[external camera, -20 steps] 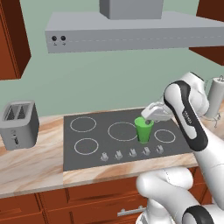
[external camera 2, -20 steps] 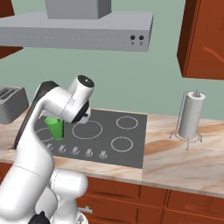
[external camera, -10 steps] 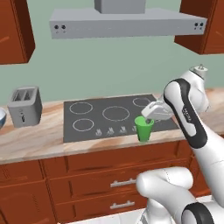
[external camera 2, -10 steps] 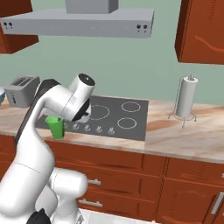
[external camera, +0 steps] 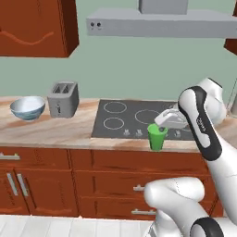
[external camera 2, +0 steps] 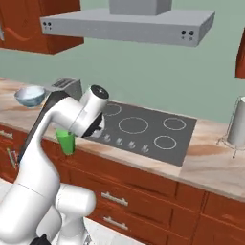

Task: Pick the cup and bowl from the counter and place them on the counter next to the sink.

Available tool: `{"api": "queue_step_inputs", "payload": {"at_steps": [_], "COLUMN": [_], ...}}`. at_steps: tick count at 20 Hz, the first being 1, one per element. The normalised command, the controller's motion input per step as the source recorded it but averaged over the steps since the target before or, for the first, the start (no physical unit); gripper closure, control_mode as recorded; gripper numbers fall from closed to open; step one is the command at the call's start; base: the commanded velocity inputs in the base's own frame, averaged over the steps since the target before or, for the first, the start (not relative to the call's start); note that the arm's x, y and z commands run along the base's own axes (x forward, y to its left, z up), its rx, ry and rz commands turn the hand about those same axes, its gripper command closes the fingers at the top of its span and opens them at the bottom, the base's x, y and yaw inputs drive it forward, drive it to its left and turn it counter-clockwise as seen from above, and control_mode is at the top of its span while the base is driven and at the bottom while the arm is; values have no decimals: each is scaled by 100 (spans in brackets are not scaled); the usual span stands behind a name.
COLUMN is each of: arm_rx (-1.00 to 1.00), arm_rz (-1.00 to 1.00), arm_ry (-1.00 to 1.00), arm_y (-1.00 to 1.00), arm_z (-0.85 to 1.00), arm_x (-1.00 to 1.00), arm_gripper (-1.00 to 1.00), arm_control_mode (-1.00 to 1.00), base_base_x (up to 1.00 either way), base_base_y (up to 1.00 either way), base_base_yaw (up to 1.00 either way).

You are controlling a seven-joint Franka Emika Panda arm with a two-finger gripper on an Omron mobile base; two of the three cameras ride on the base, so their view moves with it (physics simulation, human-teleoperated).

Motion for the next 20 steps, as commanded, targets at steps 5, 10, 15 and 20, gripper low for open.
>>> {"api": "queue_step_inputs", "payload": {"at_steps": [5, 10, 15, 20], "arm_rx": [0, 0, 0, 0], "arm_rz": [0, 0, 0, 0], "arm_ry": [0, 0, 0, 0], "arm_y": [0, 0, 0, 0], "arm_z": [0, 0, 0, 0], "arm_x": [0, 0, 0, 0], "arm_gripper": [100, 100, 100, 100], "arm_control_mode": [100, 100, 100, 100], "base_base_x": [2, 12, 42, 61], "base_base_y": [-11, -4, -2, -3], "base_base_yaw": [100, 100, 95, 89]}}
